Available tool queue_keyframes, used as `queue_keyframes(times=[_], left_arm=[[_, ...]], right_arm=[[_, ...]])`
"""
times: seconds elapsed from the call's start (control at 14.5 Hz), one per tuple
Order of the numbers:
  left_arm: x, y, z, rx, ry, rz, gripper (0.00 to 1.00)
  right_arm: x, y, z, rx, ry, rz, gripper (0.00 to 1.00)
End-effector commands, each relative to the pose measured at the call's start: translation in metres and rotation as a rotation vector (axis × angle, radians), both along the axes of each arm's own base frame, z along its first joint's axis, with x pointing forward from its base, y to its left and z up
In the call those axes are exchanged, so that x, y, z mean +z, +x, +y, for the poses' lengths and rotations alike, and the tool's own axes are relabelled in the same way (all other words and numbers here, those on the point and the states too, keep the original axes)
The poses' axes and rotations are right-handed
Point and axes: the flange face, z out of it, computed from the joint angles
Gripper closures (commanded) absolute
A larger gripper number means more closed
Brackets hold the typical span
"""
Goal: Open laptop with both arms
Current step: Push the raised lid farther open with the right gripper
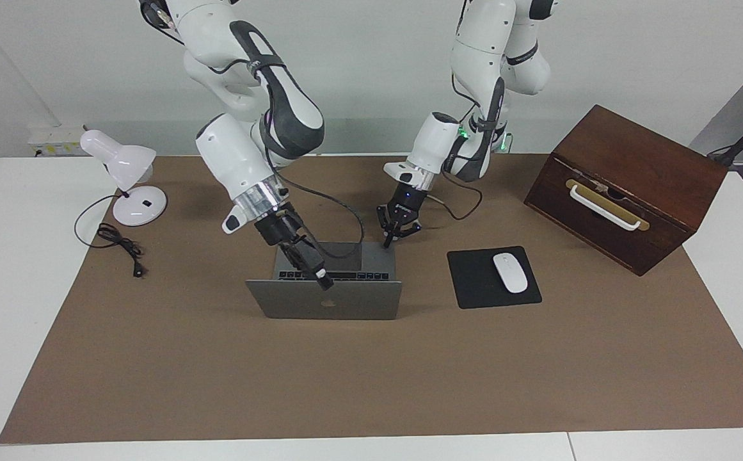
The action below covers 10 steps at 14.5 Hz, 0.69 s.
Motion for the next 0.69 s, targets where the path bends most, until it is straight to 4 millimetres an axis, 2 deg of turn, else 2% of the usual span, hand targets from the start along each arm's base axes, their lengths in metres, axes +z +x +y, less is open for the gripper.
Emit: queue_keyframes(times=[0.0,0.28,0.62], left_arm=[[-0.018,0.005,-0.004,-0.016,0.02,0.002,1.0],[-0.018,0.005,-0.004,-0.016,0.02,0.002,1.0],[-0.018,0.006,-0.004,-0.014,0.02,0.002,1.0]], right_arm=[[0.0,0.01,-0.003,0.037,-0.011,-0.004,0.0],[0.007,0.003,0.008,0.07,-0.006,0.012,0.0],[0.024,-0.018,0.012,0.175,-0.037,0.077,0.0]])
